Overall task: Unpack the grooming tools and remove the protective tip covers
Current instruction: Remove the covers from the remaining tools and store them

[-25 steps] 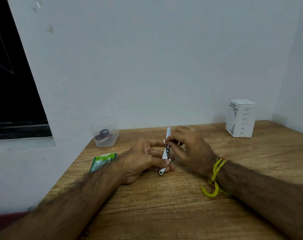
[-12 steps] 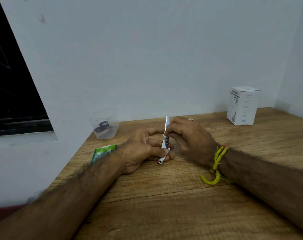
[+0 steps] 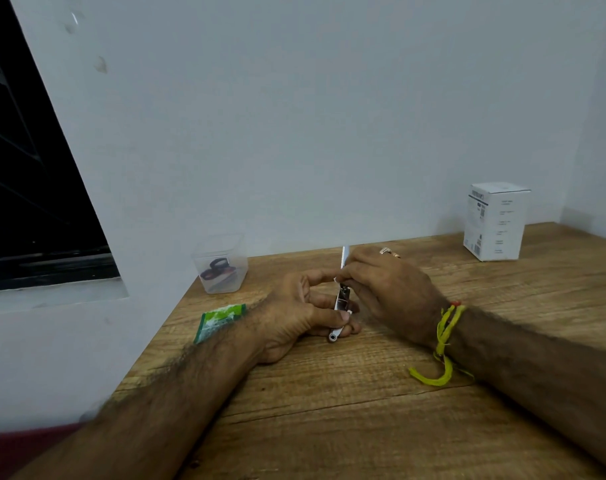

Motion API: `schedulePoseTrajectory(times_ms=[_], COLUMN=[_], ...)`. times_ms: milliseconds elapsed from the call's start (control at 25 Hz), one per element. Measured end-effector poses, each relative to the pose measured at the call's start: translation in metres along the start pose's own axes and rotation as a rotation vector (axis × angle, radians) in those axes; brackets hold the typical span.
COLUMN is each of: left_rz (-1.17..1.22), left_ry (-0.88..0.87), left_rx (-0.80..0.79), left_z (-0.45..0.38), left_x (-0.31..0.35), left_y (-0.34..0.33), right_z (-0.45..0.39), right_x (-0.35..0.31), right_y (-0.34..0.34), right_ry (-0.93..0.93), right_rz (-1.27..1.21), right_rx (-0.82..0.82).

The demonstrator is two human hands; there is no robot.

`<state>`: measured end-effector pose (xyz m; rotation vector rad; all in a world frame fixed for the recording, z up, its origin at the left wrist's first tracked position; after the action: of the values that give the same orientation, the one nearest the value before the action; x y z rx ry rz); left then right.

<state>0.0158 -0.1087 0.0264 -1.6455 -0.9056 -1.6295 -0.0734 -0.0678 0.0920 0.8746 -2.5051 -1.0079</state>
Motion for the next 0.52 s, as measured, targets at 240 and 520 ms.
schedulePoseTrajectory(times_ms=[240, 520], left_rz=[0.000, -0.030], left_ry=[0.009, 0.012], left_rx=[0.002, -0.014], left_z=[0.001, 0.001], left_x=[0.000, 0.001], left_y=[-0.001, -0.003], right_z=[-0.002, -0.003], right_x=[0.008, 0.027], right_y=[0.004, 0.012], right_ry=[-0.061, -0.143], right_rz=[-0.062, -0.114], right_rx=[0.070, 0.225])
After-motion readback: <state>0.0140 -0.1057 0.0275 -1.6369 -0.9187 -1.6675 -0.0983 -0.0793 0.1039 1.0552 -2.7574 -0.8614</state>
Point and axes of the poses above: each hand's wrist, its own z-axis away from the middle knuckle, its own y-axis out of the back of the hand, x = y × z, the point moved 10 cm from there along -z, towards the middle knuckle, and after that the axes turned 1 degree about -x, right-handed, at the moved point
